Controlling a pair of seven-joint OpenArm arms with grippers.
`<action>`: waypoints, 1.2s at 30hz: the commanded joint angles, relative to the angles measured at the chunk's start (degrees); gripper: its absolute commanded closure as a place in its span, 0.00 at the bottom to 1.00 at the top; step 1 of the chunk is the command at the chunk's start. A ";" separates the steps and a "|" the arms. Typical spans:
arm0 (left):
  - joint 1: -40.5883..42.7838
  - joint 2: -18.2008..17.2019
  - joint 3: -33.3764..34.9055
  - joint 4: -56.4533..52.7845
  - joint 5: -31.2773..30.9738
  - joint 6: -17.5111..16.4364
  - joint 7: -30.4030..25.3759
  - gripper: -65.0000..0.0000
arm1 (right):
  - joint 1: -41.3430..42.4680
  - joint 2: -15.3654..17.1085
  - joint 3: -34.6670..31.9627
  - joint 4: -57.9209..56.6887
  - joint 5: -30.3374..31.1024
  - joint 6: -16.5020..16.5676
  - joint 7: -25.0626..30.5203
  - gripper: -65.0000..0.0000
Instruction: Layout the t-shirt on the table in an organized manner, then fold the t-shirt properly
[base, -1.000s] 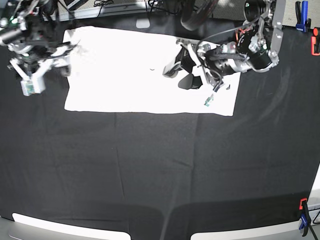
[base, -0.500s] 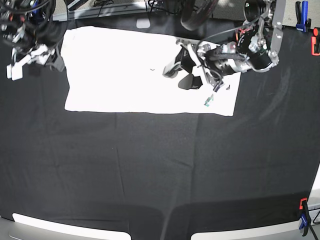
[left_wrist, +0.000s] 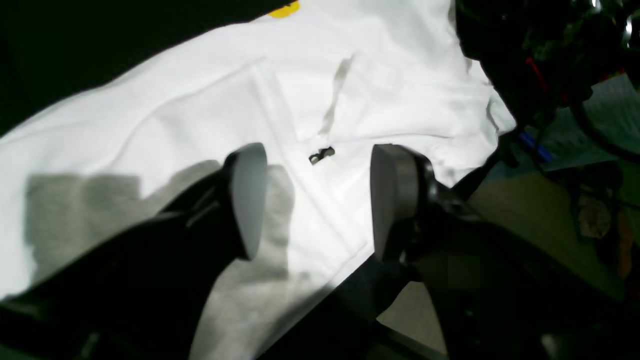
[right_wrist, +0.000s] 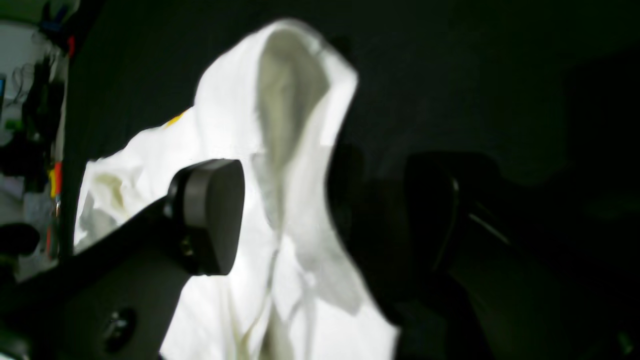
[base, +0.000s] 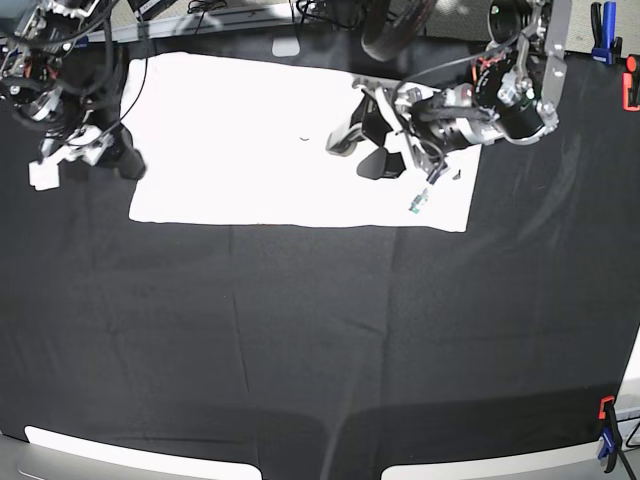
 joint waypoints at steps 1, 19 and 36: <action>-0.48 -0.04 -0.15 1.09 -0.92 -0.07 -1.31 0.53 | -1.27 0.04 -2.16 -0.15 -3.34 -0.60 -4.39 0.27; -0.46 -0.02 -0.15 1.09 -0.92 -0.07 -1.31 0.53 | -5.51 0.04 -11.89 0.02 0.33 -0.60 -4.44 0.27; -0.46 -0.02 -0.15 1.09 -0.94 -0.07 -1.29 0.53 | -2.16 0.07 -11.89 2.40 0.50 -0.60 -4.44 1.00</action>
